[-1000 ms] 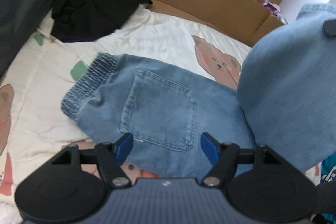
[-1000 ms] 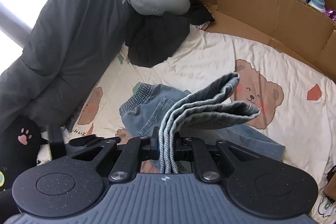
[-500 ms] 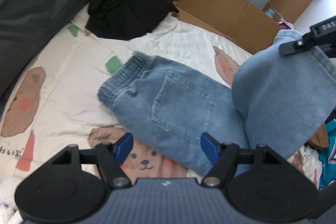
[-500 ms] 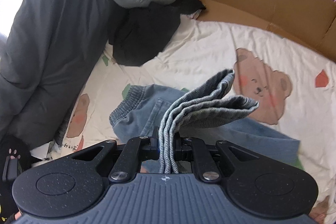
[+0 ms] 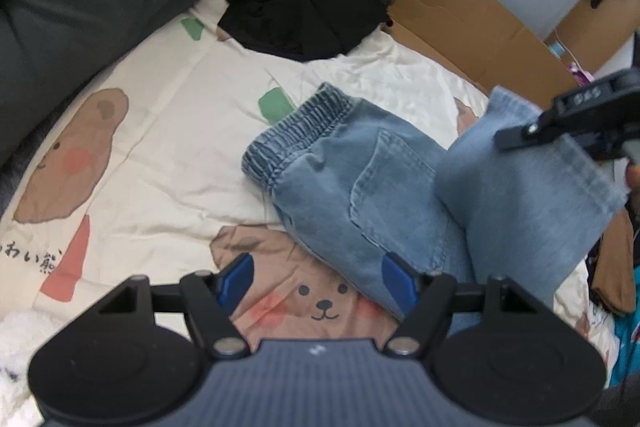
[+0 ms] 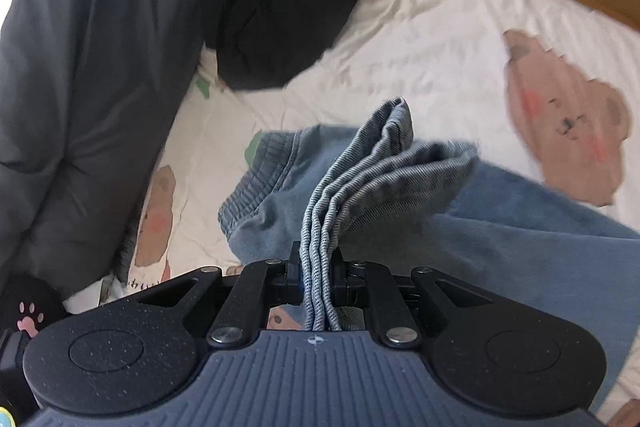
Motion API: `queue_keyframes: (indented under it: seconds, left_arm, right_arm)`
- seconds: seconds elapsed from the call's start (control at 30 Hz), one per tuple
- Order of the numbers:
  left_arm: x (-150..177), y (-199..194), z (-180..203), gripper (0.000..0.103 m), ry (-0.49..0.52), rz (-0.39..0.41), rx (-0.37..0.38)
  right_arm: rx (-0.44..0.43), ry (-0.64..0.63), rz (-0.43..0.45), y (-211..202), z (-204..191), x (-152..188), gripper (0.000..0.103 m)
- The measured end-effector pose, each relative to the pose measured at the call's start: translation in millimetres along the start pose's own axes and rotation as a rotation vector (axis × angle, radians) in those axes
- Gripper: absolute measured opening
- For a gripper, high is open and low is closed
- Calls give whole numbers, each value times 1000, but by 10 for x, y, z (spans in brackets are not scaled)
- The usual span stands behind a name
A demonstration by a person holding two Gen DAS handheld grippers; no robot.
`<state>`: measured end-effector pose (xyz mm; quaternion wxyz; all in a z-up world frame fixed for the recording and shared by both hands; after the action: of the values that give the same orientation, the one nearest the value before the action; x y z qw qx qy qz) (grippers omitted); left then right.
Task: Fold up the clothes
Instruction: 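Lower the hem onto the waistband and open the right tool, then grasp the folded pants edge with the right tool while the left tool grasps it too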
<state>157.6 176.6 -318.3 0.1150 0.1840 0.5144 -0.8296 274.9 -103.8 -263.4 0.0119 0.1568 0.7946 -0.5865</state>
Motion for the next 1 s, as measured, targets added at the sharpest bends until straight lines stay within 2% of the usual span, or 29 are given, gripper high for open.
queue_keyframes:
  seconds: [0.3, 0.43, 0.6, 0.77, 1.0]
  left_arm:
    - [88, 107, -336, 73, -117, 0, -37]
    - [55, 48, -428, 73, -128, 12, -56]
    - [34, -11, -496, 74, -147, 34, -70]
    - [53, 14, -493, 74, -171, 59, -60]
    - [155, 246, -427, 75, -163, 87, 23]
  right_arm:
    - [-27, -93, -68, 614, -353, -32, 13]
    - [-57, -109, -96, 759, -465, -43, 16]
    - [-107, -114, -93, 671, -489, -45, 16]
    - [-119, -164, -52, 494, -400, -63, 18]
    - [-119, -262, 34, 411, -191, -102, 33]
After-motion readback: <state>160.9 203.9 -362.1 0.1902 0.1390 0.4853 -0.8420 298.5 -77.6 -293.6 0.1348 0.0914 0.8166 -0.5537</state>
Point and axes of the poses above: each gripper's, at about its wrist camera, not at the fingertips, and y roughly the way its jaws point, z to its right, x to its underside, the point moved 2 cm from there along y, roughly the way its jaws point, and after that the axes turned 7 degrees about x, right-handed, at the moved point
